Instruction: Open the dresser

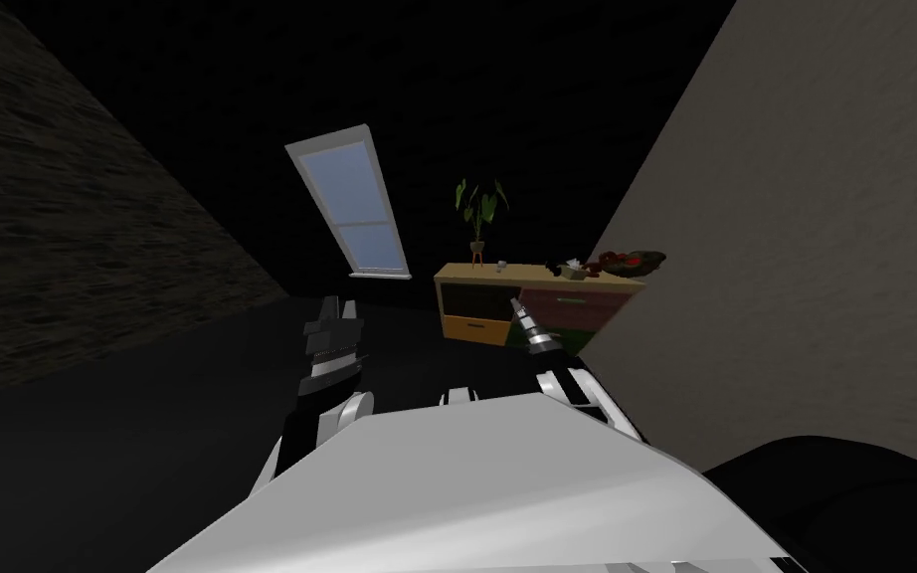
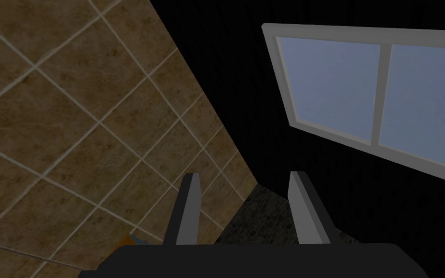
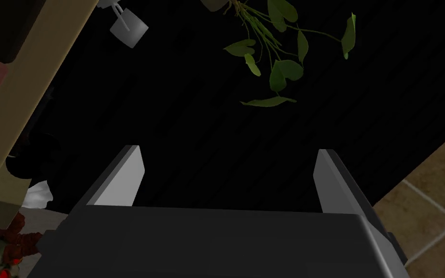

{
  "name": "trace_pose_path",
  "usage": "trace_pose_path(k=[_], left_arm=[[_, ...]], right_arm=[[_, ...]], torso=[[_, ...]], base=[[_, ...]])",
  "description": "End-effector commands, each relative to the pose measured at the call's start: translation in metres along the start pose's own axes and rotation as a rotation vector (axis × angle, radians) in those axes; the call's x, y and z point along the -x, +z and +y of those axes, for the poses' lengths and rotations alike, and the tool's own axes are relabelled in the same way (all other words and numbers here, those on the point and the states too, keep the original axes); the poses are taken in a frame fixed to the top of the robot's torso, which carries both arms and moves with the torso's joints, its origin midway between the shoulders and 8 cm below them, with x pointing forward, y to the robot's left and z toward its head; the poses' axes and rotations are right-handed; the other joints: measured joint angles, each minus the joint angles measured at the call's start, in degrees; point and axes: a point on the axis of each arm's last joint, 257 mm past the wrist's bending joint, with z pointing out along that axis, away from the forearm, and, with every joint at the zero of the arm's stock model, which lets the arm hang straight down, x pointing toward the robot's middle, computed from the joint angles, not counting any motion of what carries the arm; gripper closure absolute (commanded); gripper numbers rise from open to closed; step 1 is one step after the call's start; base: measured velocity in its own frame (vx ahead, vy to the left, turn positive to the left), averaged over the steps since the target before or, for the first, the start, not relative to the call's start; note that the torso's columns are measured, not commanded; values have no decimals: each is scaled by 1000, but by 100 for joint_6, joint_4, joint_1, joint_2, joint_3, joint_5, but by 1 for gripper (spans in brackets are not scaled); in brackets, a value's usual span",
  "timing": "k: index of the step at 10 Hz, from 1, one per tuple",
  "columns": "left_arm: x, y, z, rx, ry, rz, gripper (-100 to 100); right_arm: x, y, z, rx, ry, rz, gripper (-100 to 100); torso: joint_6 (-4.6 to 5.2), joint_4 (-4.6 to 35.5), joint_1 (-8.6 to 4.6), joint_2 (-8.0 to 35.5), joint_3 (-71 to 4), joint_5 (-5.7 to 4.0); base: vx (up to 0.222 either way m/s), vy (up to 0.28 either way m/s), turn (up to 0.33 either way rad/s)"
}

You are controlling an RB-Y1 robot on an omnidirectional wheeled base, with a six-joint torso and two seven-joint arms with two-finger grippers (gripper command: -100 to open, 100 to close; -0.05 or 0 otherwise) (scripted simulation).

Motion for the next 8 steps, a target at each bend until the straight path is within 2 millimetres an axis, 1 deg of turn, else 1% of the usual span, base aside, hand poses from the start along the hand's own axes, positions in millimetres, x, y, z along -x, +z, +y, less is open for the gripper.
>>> trace_pose_path(k=[1,2,3,4,5,6,7,8], left_arm=[[0,0,0,0,0,0,0],[0,0,0,0,0,0,0],[0,0,0,0,0,0,0],[0,0,0,0,0,0,0],[0,0,0,0,0,0,0],[0,0,0,0,0,0,0],[0,0,0,0,0,0,0],[0,0,0,0,0,0,0]], right_arm=[[-11,-2,-27,-82,-106,37,-100],[-11,-2,-29,-90,-139,41,-100],[-16,-4,-47,-138,-188,61,-100],[-16,-5,-51,-151,-216,64,-100],[-16,-5,-51,-151,-228,65,-100],[-20,-9,-71,-208,-287,85,-100],[-19,-9,-73,-213,-316,87,-100],[-22,-14,-92,-265,-366,106,-100]], torso=[[3,1,-4,6,2,0],[-1,1,4,3,2,1],[5,1,-1,6,2,2],[-1,0,0,0,0,0],[4,0,-4,3,1,0],[4,3,-11,13,6,-2],[-3,1,3,2,2,0],[4,-1,0,-1,-2,2]], base=[[59,72,218],[54,60,109],[67,61,205],[60,46,104],[25,20,-15],[52,45,241],[59,35,115],[71,65,204]])
